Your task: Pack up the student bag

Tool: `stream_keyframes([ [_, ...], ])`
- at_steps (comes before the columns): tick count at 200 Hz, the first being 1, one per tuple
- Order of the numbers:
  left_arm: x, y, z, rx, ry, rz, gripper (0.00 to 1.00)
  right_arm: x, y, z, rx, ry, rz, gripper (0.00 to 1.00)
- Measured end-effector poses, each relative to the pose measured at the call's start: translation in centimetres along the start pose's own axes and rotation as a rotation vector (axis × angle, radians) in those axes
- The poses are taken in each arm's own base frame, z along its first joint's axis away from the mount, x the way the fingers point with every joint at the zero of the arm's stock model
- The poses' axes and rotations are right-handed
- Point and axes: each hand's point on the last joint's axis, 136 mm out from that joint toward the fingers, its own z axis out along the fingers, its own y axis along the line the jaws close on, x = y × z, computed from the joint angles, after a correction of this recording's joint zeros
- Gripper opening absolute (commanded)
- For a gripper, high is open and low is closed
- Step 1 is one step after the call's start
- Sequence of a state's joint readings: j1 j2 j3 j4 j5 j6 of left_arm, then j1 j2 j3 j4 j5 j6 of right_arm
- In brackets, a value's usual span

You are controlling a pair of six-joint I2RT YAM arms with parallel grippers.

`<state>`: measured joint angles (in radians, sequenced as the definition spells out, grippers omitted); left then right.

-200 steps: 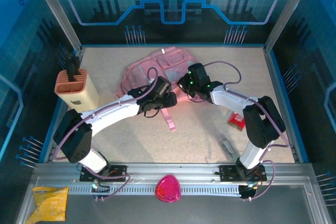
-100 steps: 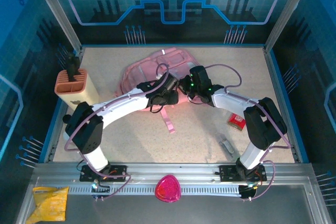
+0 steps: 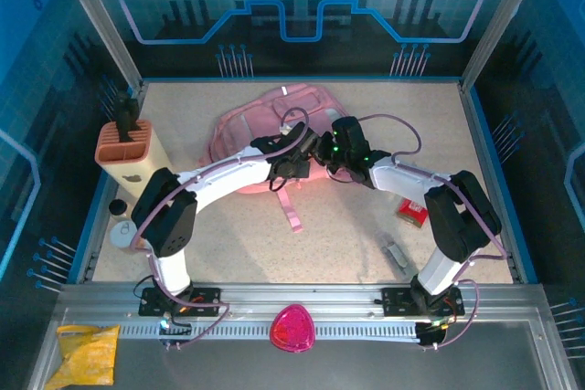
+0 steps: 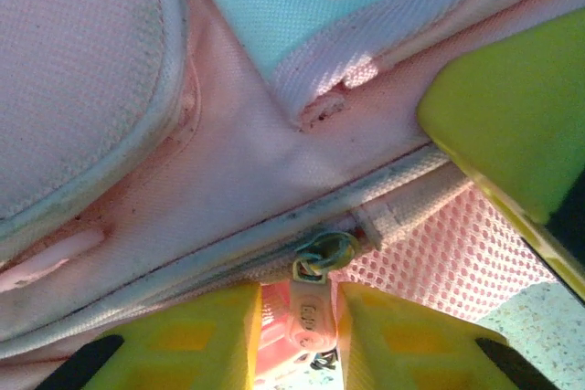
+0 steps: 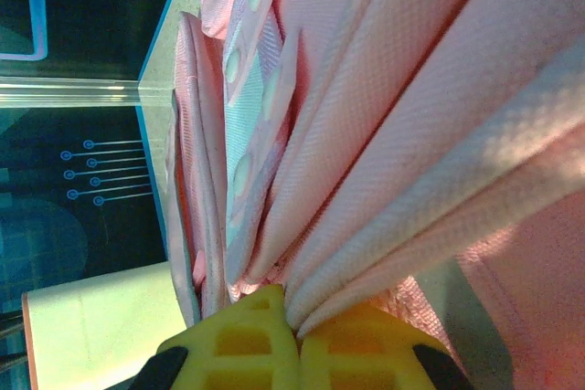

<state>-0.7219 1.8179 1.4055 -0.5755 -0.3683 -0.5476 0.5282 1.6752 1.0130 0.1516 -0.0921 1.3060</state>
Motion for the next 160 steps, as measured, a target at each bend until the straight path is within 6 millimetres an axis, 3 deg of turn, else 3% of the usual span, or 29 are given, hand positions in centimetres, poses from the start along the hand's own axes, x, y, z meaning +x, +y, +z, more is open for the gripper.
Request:
stream_keyframes([
  [41,-0.7,1.0,-0.6,-0.001,-0.006,0.000,0.29,0.1,0.5,-0.2,-0.019,0.008,-0.003,0.00],
  [94,-0.1,2.0,-1.1,-0.001,0.009,0.082,0.36,0.5,0.7,-0.3,-0.027,0.031,-0.003,0.00],
  [160,-0.2,1.9,-0.9,0.012,0.008,0.230,0.32,0.4,0.6,-0.3,-0.027,0.030,0.000,0.00],
])
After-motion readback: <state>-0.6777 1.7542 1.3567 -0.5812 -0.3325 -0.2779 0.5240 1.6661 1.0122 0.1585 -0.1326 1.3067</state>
